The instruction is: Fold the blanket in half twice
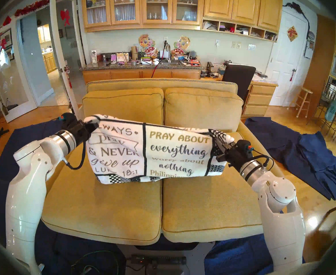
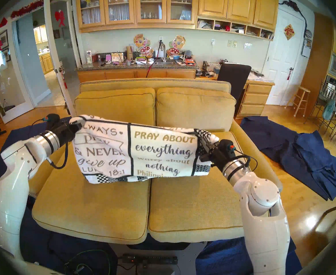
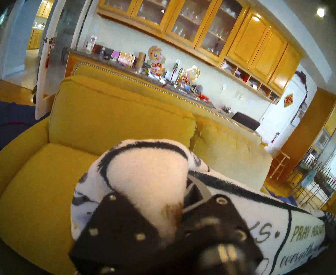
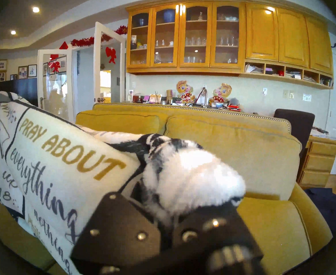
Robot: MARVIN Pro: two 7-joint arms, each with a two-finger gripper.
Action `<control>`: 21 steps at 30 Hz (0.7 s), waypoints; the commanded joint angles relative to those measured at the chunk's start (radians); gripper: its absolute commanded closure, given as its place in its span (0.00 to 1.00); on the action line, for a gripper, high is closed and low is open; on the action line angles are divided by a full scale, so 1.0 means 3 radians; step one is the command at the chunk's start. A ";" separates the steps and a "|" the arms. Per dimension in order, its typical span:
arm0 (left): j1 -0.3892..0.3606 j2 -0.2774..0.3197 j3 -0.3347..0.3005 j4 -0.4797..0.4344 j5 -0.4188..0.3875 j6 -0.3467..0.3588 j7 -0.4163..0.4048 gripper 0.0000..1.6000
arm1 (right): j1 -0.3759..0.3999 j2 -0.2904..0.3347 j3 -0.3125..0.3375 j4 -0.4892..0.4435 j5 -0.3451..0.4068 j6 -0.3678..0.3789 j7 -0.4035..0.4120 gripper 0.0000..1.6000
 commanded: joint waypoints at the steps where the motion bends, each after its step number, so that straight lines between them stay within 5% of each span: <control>1: 0.0394 0.0051 -0.0285 -0.0177 0.0009 0.0118 -0.0279 1.00 | -0.0257 0.0091 0.0070 -0.0230 0.0054 0.0081 0.0154 1.00; 21: 0.1353 0.0210 -0.1100 -0.0336 -0.0113 0.0433 -0.1311 1.00 | -0.0759 0.0395 0.0419 -0.0459 0.0246 0.0592 0.0817 1.00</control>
